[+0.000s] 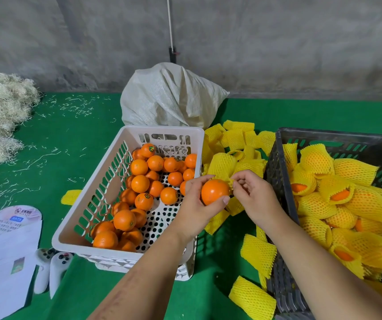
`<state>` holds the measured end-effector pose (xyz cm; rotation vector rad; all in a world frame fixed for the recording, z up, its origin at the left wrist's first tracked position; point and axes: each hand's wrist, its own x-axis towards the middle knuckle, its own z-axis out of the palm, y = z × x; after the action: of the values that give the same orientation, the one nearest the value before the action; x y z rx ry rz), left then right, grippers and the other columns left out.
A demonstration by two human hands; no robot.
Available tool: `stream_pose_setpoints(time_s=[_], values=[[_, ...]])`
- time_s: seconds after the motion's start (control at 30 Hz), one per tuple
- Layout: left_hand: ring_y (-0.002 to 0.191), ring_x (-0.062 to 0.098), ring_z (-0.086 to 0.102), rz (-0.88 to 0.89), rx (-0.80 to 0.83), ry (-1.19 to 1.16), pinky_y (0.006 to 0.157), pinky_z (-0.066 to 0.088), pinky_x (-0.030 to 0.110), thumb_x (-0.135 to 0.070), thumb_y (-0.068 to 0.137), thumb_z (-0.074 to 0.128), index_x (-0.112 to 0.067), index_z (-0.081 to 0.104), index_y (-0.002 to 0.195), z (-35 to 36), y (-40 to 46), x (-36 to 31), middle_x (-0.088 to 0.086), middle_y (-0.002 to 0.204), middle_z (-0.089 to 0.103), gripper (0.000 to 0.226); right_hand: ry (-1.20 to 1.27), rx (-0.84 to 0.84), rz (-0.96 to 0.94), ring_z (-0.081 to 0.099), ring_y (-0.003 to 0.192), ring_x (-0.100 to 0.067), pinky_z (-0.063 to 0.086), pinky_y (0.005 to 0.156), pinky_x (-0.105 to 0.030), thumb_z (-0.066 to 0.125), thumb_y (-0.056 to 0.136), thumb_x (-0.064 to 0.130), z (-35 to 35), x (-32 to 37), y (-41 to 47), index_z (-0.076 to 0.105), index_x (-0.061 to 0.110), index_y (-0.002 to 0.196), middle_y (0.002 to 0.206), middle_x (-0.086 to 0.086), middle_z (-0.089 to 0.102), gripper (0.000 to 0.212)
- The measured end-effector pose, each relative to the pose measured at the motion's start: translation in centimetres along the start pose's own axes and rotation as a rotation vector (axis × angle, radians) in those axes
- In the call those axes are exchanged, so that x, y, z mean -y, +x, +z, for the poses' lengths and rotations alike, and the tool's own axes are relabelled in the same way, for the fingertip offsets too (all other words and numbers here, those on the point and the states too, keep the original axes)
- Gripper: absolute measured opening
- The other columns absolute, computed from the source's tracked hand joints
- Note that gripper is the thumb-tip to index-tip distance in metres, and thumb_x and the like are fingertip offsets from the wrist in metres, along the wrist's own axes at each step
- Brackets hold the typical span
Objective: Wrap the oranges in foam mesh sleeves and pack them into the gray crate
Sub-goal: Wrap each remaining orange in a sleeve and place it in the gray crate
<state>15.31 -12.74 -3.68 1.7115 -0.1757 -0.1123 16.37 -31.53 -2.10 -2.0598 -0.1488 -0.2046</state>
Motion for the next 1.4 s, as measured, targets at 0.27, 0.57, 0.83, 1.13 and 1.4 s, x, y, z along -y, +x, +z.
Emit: stream_pose_setpoints(time_s=[0.27, 0.57, 0.83, 1.13, 1.4], values=[[0.112, 0.017, 0.069, -0.046, -0.075, -0.215, 0.096, 0.06, 0.056, -0.074, 0.081, 0.074, -0.04, 0.041, 0.126, 0.3, 0.1, 0.1, 0.002, 0.128, 0.055, 0.066, 0.05, 0.013, -0.103, 0.061, 0.077, -0.003, 0.053, 0.065, -0.022, 0.066, 0.093, 0.022, 1.5, 1.0, -0.6, 0.066, 0.024, 0.114, 0.086, 0.02, 0.063, 0.021], [0.13, 0.024, 0.06, -0.006, -0.003, -0.064, 0.107, 0.054, 0.051, -0.048, 0.082, 0.083, -0.045, 0.035, 0.152, 0.3, 0.4, 0.8, 0.006, 0.151, 0.045, 0.085, -0.013, -0.099, -0.112, 0.058, 0.094, -0.005, 0.052, 0.084, -0.033, 0.061, 0.1, 0.011, 1.2, 0.7, 0.4, 0.072, 0.011, 0.108, 0.103, 0.003, 0.06, 0.014], [0.104, 0.031, 0.072, 0.0, -0.199, -0.33, 0.085, 0.062, 0.046, -0.042, 0.085, 0.085, -0.025, 0.05, 0.135, 1.3, 0.3, 0.1, 0.015, 0.12, 0.069, 0.064, -0.057, -0.069, -0.335, 0.057, 0.097, -0.007, 0.049, 0.076, -0.019, 0.058, 0.096, 0.03, 1.3, 0.8, -0.3, 0.065, 0.016, 0.115, 0.113, 0.008, 0.052, 0.025], [0.097, 0.029, 0.071, 0.024, -0.151, -0.33, 0.081, 0.064, 0.051, -0.064, 0.098, 0.054, -0.019, 0.039, 0.145, 0.7, -0.1, -0.3, 0.006, 0.116, 0.066, 0.067, 0.104, 0.086, -0.148, 0.059, 0.107, -0.005, 0.053, 0.087, -0.026, 0.062, 0.098, 0.042, 1.3, 0.4, 0.1, 0.064, 0.022, 0.122, 0.118, 0.011, 0.058, 0.032], [0.089, 0.019, 0.069, -0.022, -0.051, -0.31, 0.079, 0.058, 0.032, -0.049, 0.086, 0.085, -0.045, 0.055, 0.129, 0.6, 0.5, 0.4, -0.003, 0.11, 0.07, 0.052, -0.094, -0.173, -0.303, 0.058, 0.088, -0.015, 0.049, 0.074, -0.03, 0.059, 0.102, 0.014, 0.8, 1.0, 0.2, 0.069, 0.004, 0.107, 0.098, 0.0, 0.062, 0.015]])
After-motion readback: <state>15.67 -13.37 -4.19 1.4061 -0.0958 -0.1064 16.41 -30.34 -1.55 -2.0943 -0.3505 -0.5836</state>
